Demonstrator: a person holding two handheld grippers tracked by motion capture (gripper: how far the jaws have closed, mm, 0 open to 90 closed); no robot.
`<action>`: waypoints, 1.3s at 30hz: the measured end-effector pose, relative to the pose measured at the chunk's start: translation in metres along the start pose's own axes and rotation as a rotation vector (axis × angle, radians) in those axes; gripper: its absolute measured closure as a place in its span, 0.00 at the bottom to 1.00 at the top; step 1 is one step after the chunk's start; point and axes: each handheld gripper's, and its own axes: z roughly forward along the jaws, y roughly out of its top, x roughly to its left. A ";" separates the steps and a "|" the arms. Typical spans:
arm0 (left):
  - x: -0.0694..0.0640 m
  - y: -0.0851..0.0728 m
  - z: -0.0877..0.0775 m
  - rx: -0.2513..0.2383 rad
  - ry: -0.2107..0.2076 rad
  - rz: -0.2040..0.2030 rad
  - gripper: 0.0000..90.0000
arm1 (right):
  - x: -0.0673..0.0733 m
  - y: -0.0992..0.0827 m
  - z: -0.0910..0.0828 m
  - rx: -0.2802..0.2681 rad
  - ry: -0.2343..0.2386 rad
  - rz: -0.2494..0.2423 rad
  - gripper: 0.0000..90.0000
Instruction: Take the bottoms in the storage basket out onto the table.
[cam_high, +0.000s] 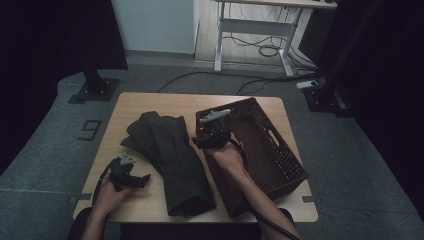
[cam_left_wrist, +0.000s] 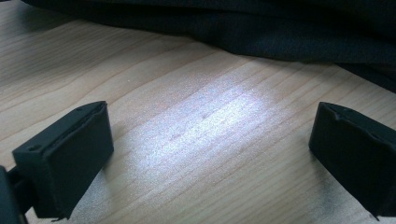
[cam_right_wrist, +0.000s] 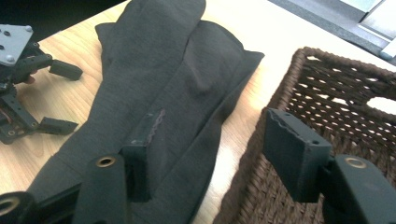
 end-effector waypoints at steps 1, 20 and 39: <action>0.000 0.000 0.000 0.000 0.000 0.000 0.00 | -0.001 -0.002 -0.001 -0.002 -0.003 0.005 0.47; 0.000 0.000 0.000 0.001 0.000 0.000 0.00 | -0.015 -0.040 -0.009 0.038 0.022 0.079 0.65; 0.000 0.000 0.000 0.001 -0.001 0.000 0.00 | -0.008 -0.062 -0.014 0.063 0.027 0.081 0.74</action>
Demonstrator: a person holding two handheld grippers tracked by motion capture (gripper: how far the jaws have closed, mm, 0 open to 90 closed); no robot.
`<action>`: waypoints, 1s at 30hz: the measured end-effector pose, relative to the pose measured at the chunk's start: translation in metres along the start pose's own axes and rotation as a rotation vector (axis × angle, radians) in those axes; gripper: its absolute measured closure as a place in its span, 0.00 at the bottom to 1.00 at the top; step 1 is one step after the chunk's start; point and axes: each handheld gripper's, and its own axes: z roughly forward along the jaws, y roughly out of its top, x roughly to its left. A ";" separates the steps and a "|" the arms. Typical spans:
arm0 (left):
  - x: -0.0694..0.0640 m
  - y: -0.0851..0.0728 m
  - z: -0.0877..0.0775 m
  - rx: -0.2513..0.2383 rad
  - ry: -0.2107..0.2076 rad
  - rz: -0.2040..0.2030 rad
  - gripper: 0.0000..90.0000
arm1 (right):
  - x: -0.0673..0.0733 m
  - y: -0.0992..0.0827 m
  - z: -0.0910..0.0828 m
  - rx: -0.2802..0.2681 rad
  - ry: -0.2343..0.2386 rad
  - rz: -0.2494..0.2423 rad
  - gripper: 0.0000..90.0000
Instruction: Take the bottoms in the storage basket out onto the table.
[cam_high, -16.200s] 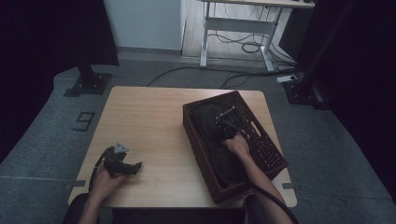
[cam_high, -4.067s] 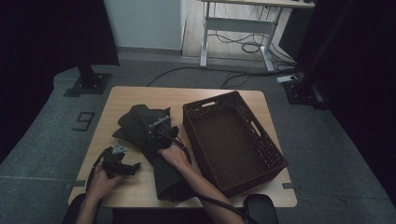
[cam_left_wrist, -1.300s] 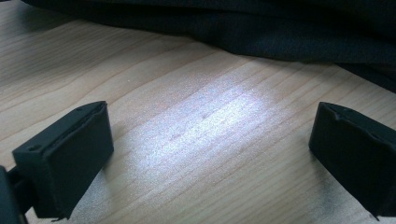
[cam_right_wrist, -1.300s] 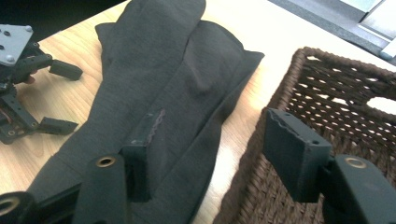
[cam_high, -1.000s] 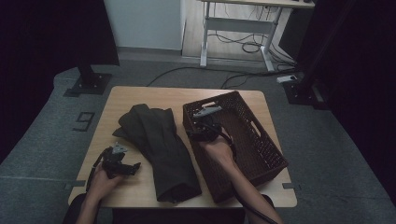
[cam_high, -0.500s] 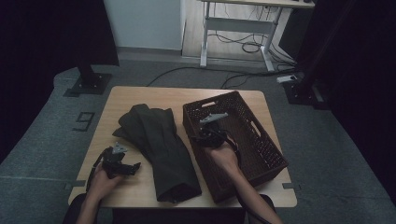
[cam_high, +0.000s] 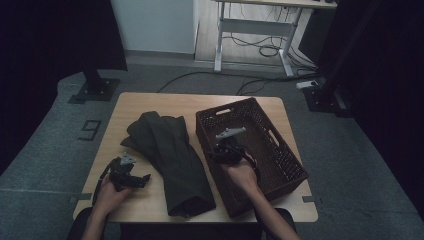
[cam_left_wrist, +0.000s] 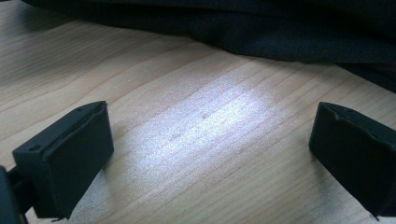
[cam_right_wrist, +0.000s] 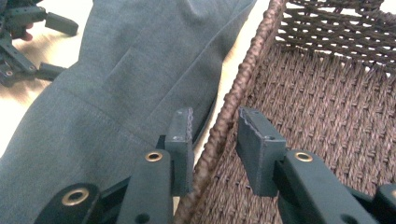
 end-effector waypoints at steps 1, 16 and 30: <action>0.000 0.000 0.000 0.000 0.000 -0.001 0.00 | 0.001 -0.001 -0.001 0.003 0.004 0.000 0.75; 0.000 0.000 0.000 0.000 0.001 0.000 0.00 | 0.005 -0.008 -0.008 0.000 -0.006 0.010 0.81; 0.000 0.000 0.000 0.000 0.001 -0.001 0.00 | -0.007 -0.003 -0.003 -0.001 -0.028 0.006 0.84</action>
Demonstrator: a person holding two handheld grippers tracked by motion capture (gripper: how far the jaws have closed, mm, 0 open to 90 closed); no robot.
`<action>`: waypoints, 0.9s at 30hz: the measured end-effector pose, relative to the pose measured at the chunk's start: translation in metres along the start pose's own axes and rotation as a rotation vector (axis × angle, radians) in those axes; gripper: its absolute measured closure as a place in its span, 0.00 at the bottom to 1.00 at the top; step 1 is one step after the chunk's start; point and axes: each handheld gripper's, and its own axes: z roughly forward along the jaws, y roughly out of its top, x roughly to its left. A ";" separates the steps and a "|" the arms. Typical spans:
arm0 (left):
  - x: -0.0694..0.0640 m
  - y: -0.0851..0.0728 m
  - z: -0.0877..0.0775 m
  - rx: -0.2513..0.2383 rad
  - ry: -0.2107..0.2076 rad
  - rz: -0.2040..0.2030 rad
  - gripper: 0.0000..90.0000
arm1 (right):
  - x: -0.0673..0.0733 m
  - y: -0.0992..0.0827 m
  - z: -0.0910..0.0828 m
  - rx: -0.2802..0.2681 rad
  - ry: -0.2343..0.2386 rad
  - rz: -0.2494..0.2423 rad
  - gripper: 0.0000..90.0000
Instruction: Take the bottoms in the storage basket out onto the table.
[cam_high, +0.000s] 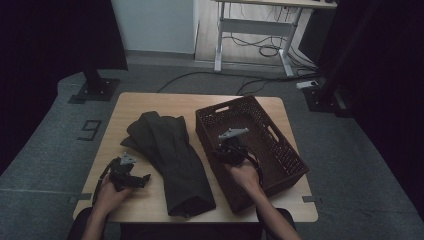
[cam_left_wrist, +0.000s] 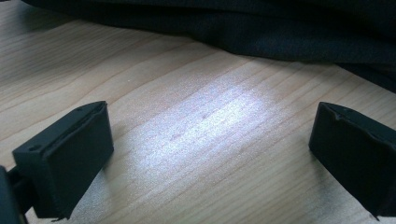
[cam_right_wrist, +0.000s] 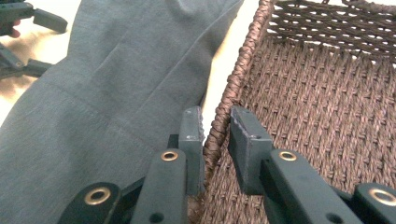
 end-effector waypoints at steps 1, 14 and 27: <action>0.000 0.000 0.000 0.000 0.000 0.000 0.00 | -0.001 0.001 0.001 0.000 -0.002 0.000 0.84; 0.000 0.000 0.000 0.000 0.000 0.000 0.00 | -0.021 0.014 0.011 0.010 -0.020 -0.010 0.86; 0.000 0.000 0.000 0.000 0.000 0.000 0.00 | -0.040 0.022 0.017 0.026 -0.052 0.010 0.90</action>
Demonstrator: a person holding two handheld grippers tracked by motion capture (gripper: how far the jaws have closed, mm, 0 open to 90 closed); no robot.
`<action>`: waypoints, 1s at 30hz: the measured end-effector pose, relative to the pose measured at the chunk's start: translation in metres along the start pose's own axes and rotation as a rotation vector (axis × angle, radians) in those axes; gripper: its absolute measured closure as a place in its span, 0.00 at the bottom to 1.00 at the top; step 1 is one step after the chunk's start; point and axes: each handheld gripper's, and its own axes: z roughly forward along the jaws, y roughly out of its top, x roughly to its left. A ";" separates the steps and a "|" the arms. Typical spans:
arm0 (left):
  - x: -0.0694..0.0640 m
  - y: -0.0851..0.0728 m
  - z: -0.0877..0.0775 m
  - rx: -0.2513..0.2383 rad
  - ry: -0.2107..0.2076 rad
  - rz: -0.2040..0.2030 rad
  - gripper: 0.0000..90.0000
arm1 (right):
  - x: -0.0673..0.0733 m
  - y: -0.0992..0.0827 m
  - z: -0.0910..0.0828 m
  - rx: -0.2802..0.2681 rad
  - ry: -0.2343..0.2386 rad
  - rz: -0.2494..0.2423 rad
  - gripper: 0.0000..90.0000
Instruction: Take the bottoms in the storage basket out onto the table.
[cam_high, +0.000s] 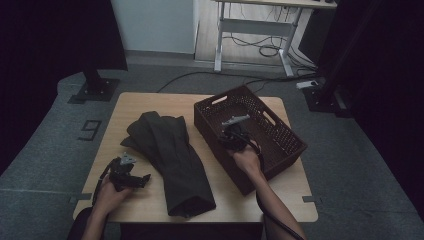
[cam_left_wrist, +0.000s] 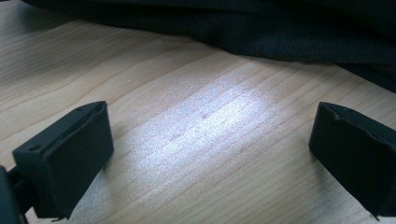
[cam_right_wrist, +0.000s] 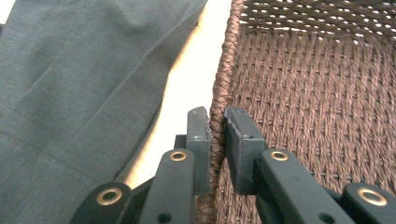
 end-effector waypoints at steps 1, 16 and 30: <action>0.000 0.000 0.000 0.000 0.000 -0.001 0.00 | -0.002 0.000 0.000 0.001 -0.003 0.002 0.90; 0.000 0.000 0.000 0.000 0.000 0.000 0.00 | -0.027 0.014 0.011 0.017 -0.027 0.007 0.91; 0.000 0.000 0.000 0.000 0.000 0.000 0.00 | -0.027 0.008 -0.002 0.020 -0.013 0.047 0.49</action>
